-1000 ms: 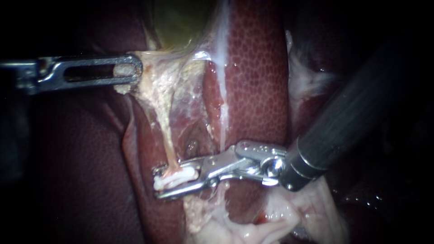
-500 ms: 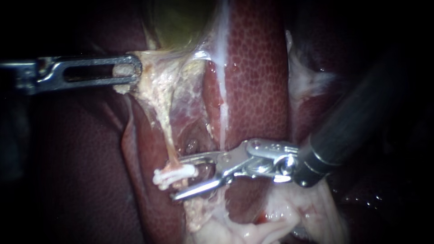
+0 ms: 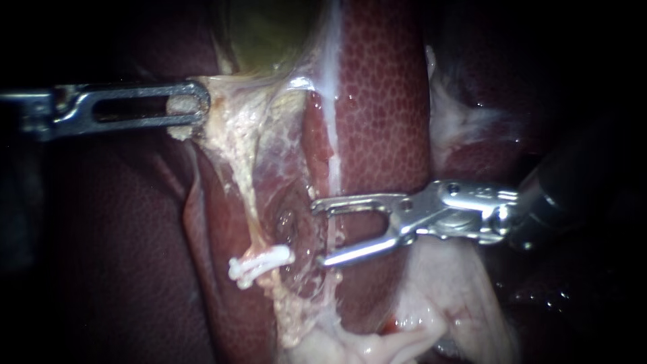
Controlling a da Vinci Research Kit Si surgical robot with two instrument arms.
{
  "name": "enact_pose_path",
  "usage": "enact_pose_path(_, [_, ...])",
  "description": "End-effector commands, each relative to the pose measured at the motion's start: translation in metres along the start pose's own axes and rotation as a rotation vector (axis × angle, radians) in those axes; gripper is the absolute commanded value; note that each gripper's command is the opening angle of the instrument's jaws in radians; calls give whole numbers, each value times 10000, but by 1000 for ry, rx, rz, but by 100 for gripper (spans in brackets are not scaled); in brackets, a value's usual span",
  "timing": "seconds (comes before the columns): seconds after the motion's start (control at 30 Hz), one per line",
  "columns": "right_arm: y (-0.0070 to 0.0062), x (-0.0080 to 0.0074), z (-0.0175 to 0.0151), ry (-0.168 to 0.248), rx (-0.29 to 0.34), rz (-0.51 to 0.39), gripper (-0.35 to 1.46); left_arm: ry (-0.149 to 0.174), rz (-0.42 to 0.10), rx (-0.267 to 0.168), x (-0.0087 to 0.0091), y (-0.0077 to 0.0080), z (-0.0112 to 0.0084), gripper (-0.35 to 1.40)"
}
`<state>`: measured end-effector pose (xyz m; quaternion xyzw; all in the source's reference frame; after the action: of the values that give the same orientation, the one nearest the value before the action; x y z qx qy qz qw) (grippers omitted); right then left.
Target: Going back second clip left tube
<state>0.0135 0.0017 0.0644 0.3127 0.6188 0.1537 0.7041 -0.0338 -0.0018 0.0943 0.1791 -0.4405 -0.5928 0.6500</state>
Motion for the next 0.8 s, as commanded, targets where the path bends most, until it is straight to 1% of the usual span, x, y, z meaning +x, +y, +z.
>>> enact_pose_path(0.03, [-2,3,-6,0,-5,-7,60,0,0,0,0,0,0,-35])
enact_pose_path(0.1, [-5,10,-17,0,-15,-10,60,0,0,0,0,0,1,-35])
enact_pose_path(0.2, [-11,21,-35,-12,-27,-25,60,-1,0,-1,1,0,2,-35])
enact_pose_path(0.43, [-24,38,-57,-26,-25,-46,60,-3,2,-1,5,0,9,-35])
enact_pose_path(0.6, [-26,42,-61,-30,-26,-59,60,-1,6,7,13,2,19,-35])
enact_pose_path(0.7, [-26,41,-63,-32,-31,-63,60,-1,10,17,22,3,31,-35])
enact_pose_path(0.8, [-25,41,-65,-32,-40,-67,60,12,15,21,31,2,46,-35])
